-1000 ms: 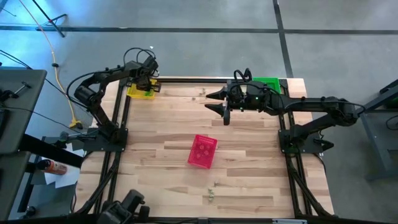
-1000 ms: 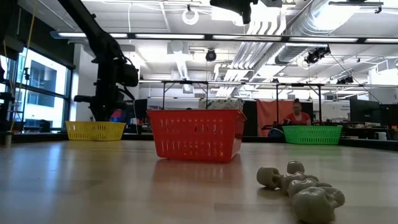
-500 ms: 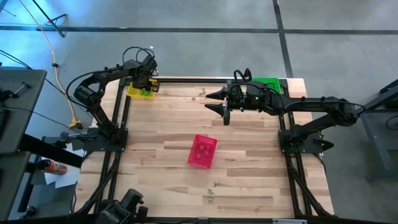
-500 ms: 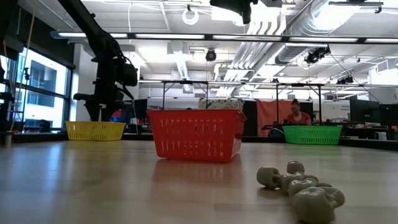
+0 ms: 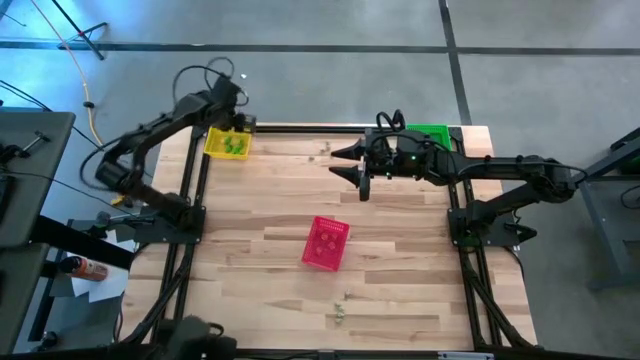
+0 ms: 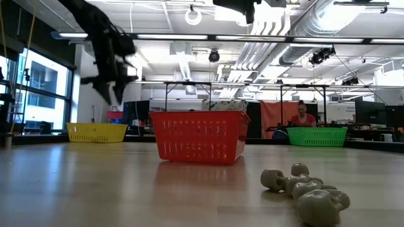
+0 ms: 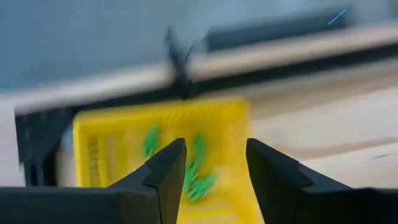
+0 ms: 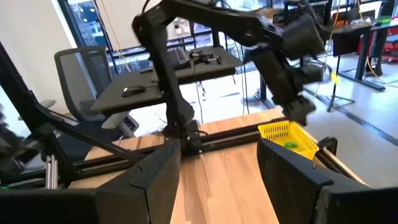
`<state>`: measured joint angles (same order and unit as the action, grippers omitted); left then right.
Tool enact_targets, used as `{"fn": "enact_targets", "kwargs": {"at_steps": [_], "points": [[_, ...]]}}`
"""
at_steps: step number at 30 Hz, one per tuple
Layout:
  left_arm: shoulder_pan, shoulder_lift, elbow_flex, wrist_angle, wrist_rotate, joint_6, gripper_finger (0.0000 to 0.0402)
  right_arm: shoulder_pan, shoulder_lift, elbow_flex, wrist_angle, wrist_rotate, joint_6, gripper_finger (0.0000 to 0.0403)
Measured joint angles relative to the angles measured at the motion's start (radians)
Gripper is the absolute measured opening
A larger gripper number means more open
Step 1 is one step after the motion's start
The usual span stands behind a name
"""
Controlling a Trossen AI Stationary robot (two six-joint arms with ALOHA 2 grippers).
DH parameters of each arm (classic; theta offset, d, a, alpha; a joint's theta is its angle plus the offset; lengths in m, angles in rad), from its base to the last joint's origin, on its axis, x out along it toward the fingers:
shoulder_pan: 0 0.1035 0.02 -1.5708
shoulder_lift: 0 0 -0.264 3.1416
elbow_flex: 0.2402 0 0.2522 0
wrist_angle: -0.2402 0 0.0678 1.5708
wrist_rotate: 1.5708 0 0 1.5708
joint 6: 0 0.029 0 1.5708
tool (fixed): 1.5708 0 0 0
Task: Sort Halloween decoration
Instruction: Put the white skull toy into the green bin
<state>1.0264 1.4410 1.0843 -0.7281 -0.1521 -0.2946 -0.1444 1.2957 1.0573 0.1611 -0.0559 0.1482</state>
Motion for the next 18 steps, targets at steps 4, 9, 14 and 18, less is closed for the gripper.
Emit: {"fn": "enact_targets", "kwargs": {"at_steps": [4, 9, 14, 18], "points": [[-0.040, -0.142, 0.000, 0.131, 0.126, 0.058, 0.0155, 0.000, 0.000, 0.000, 0.038, 0.000, 0.000, 0.0209], [-0.144, -0.301, -0.013, 0.325, 0.319, 0.080, 0.0154, 0.000, -0.001, 0.000, 0.087, 0.000, 0.000, 0.0209], [-0.317, -0.407, -0.024, 0.471, 0.470, 0.115, 0.0154, 0.000, -0.001, 0.003, 0.099, 0.000, 0.000, 0.0209], [-0.488, -0.450, -0.024, 0.561, 0.493, 0.151, 0.0154, 0.002, -0.001, 0.018, 0.099, -0.029, -0.009, 0.0209]]}}
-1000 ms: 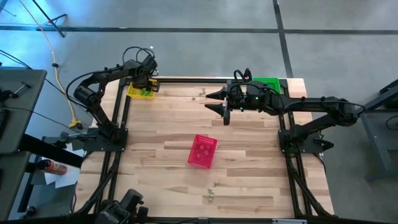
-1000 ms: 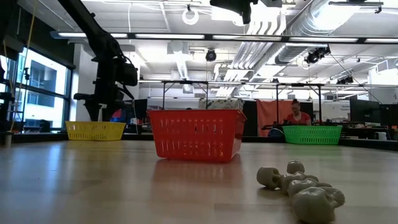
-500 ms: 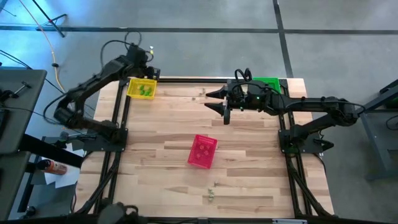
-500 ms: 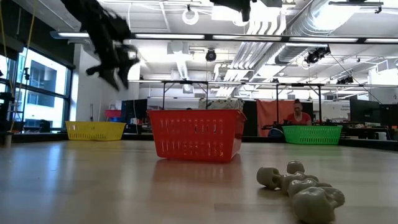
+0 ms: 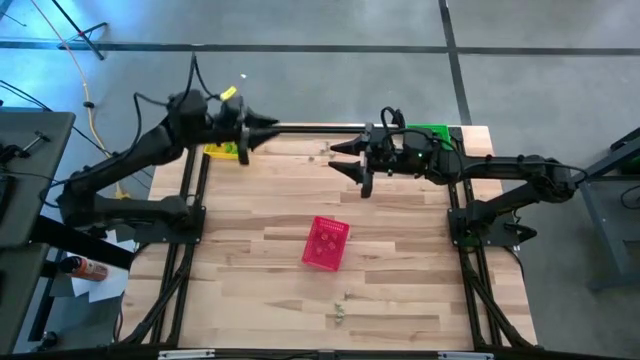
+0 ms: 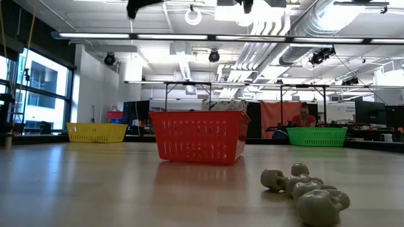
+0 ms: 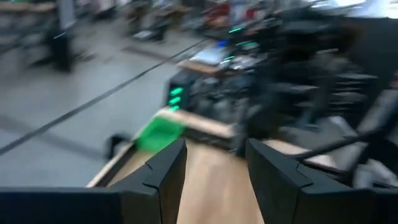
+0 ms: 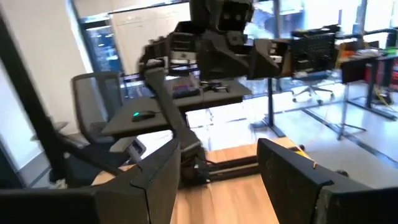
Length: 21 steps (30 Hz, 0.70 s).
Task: Sort Halloween decoration
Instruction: Put the white skull toy into the green bin
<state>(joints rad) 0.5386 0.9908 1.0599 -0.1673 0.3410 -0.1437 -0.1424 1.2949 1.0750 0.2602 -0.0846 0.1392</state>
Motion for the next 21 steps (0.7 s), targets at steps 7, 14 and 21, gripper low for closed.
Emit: {"fn": "enact_targets", "kwargs": {"at_steps": [7, 14, 21], "points": [[-0.272, 0.016, 0.000, 0.069, -0.105, 0.017, 0.0154, 0.031, 0.000, 0.018, -0.002, -0.040, -0.025, 0.0209], [-0.428, 0.062, -0.002, 0.140, -0.262, 0.075, 0.0154, 0.053, 0.000, 0.018, -0.005, -0.040, -0.025, 0.0209], [-0.420, 0.064, -0.002, 0.173, -0.324, 0.094, 0.0154, 0.054, 0.000, 0.018, -0.007, -0.029, -0.018, 0.0209]]}}
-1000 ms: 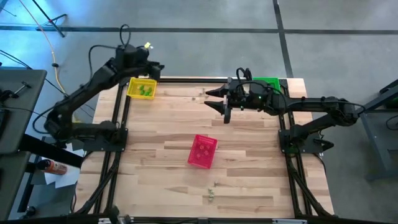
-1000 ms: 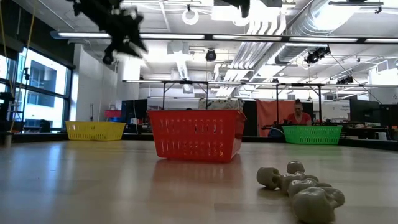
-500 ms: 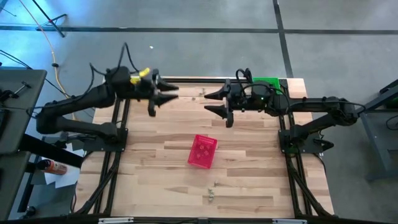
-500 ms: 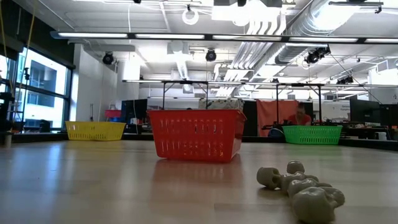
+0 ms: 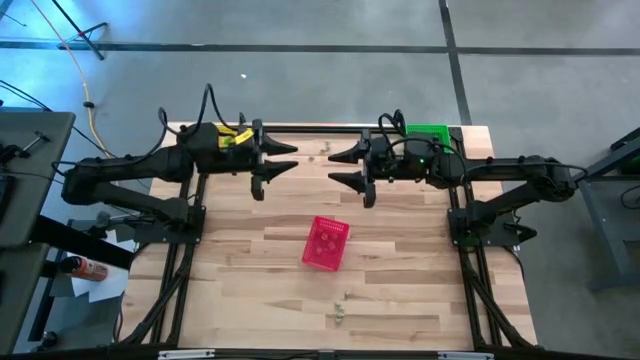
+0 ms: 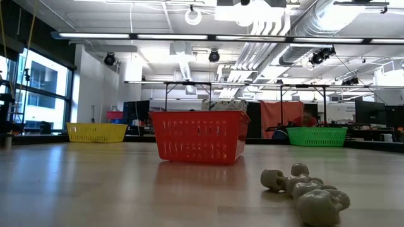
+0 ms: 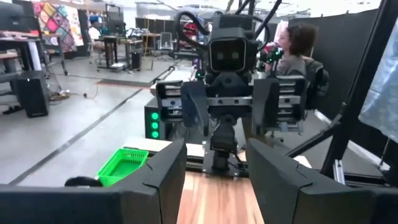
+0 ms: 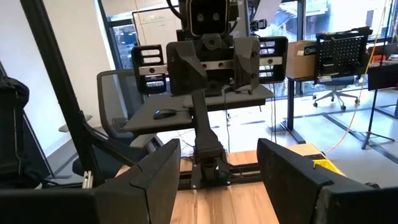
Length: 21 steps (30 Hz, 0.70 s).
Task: Sort Halloween decoration
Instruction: Put the white skull toy into the green bin
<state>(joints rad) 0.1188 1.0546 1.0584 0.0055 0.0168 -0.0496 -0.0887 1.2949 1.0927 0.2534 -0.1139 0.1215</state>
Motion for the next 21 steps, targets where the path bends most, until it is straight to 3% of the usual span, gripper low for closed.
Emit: {"fn": "enact_targets", "kwargs": {"at_steps": [9, 14, 21], "points": [[0.000, -0.002, 0.000, 0.002, -0.004, -0.015, 0.0154, 0.000, 0.000, 0.000, -0.076, -0.026, 0.032, 0.0209], [0.000, -0.010, 0.001, 0.016, -0.007, -0.051, 0.0154, 0.007, 0.000, 0.000, -0.294, -0.203, 0.061, 0.0209], [0.000, -0.014, 0.001, 0.016, -0.011, -0.061, 0.0154, 0.165, 0.000, 0.000, -0.512, -0.227, 0.057, 0.0209]]}}
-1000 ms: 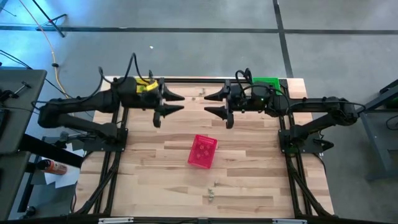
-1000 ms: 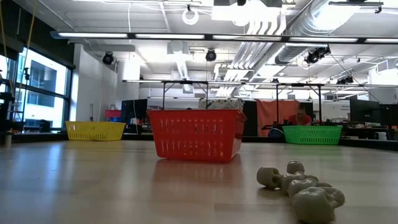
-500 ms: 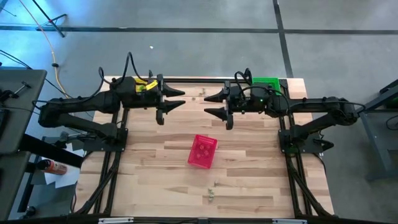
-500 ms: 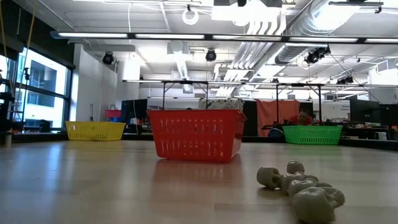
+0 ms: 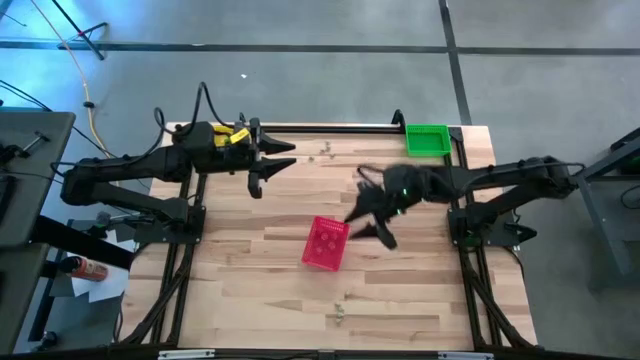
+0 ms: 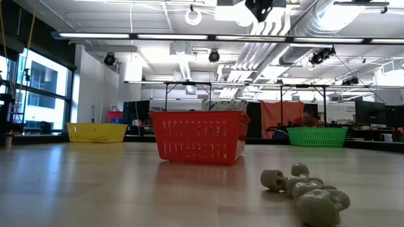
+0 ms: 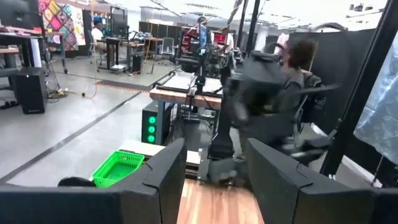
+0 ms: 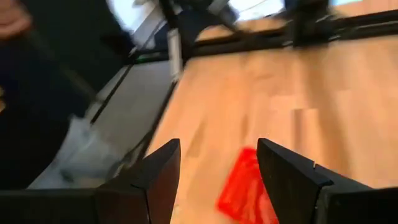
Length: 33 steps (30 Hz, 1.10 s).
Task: Sort Halloween decoration
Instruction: Put the white skull toy into the green bin
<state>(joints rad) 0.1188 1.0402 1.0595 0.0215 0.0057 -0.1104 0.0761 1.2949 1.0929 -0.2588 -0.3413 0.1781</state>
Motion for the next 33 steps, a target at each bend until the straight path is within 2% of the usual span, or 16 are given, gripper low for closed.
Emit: {"fn": "enact_targets", "kwargs": {"at_steps": [5, 8, 10, 16, 18, 23, 33], "points": [[0.000, -0.018, 0.000, -0.003, 0.000, 0.041, 0.0154, 0.163, 0.027, 0.000, -0.024, 0.194, 0.006, 0.0209], [0.000, -0.035, 0.000, 0.000, 0.000, 0.067, 0.0154, 0.245, 0.085, 0.026, -0.067, 0.260, 0.065, 0.0209], [0.000, -0.047, 0.000, -0.001, 0.000, 0.085, 0.0154, 0.288, 0.162, 0.093, -0.148, 0.260, 0.091, 0.0209], [0.000, -0.075, 0.000, 0.000, 0.000, 0.097, 0.0154, 0.365, 0.433, 0.361, -0.550, 0.238, 0.025, 0.0209], [0.000, -0.081, 0.000, -0.002, 0.000, 0.097, 0.0154, 0.377, 0.509, 0.426, -0.621, 0.233, 0.024, 0.0209], [0.000, -0.089, 0.000, -0.001, 0.001, 0.087, 0.0154, 0.392, 0.639, 0.503, -0.647, 0.225, -0.027, 0.0209], [0.000, -0.090, 0.000, -0.002, 0.001, 0.062, 0.0154, 0.390, 0.760, 0.510, -0.621, 0.227, -0.275, 0.0209]]}}
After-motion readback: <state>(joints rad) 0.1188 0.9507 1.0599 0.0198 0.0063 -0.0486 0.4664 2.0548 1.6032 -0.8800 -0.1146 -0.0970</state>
